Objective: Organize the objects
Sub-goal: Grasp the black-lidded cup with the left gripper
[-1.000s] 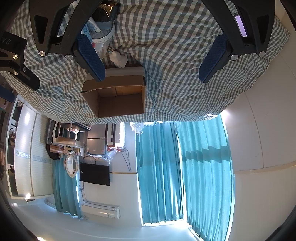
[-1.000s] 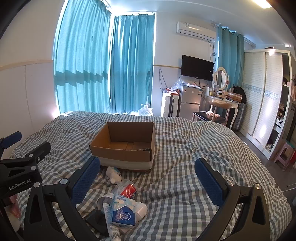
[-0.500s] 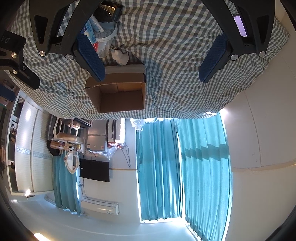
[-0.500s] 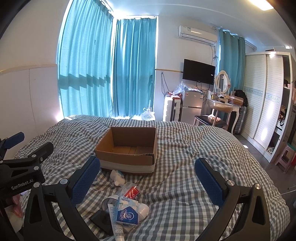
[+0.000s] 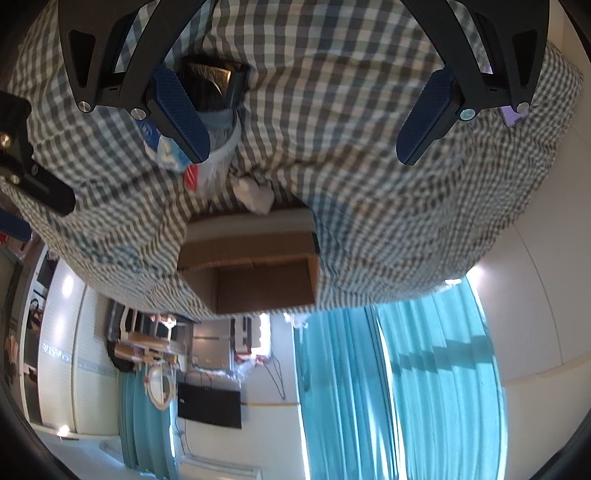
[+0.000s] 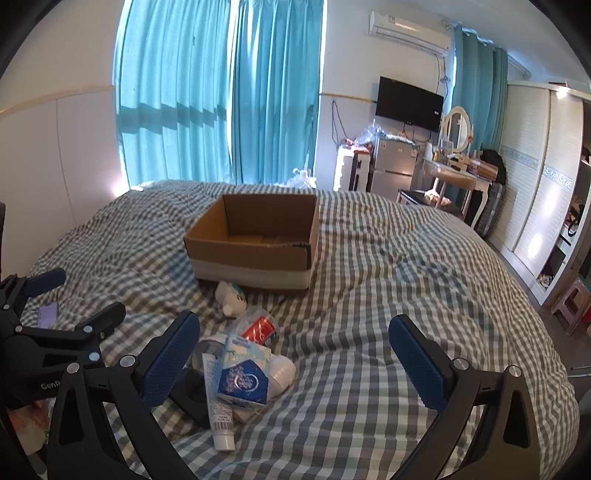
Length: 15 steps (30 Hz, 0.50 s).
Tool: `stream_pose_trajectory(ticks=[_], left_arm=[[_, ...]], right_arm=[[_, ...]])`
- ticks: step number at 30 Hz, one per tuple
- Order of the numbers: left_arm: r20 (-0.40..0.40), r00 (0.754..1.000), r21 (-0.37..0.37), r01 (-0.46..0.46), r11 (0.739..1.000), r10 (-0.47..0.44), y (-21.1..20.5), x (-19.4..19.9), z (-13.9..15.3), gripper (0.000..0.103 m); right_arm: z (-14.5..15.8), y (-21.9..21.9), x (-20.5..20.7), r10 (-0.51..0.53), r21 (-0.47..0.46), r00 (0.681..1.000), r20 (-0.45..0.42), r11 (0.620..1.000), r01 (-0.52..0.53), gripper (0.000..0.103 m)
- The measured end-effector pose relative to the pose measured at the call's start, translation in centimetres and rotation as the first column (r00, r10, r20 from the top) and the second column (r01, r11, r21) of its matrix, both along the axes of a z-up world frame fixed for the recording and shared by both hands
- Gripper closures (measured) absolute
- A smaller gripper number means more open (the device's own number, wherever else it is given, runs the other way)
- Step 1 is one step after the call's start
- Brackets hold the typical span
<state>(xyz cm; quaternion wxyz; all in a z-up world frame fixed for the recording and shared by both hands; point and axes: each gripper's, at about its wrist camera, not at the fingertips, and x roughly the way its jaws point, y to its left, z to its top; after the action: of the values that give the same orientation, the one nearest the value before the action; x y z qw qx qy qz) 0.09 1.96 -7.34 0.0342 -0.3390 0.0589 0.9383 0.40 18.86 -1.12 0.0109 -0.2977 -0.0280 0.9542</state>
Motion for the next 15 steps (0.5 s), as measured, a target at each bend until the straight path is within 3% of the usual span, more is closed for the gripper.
stream_pose_trajectory(ticks=[6,12,15], left_arm=[[0.143,0.988,-0.018,0.056,0.998,-0.053,1.4,-0.8,-4.6,0.003],[0.262,0.955,0.003,0.143,0.990,-0.139,3.2,-1.1,-8.0,0.015],[0.298,0.931,0.045,0.205,0.978,-0.209,4.2,-1.2,-8.6,0.015]], right_arm=[[-2.4,0.8,-1.2,-0.016,-0.011,0.998,0.057,1.000,0.016,0.000],[-4.0,1.5,-2.1,-0.026,-0.023,0.995,0.095,0.999,0.028,0.000],[-4.5,1.8,-2.4,-0.032,-0.026,0.994,0.104,0.999,0.035,0.000]])
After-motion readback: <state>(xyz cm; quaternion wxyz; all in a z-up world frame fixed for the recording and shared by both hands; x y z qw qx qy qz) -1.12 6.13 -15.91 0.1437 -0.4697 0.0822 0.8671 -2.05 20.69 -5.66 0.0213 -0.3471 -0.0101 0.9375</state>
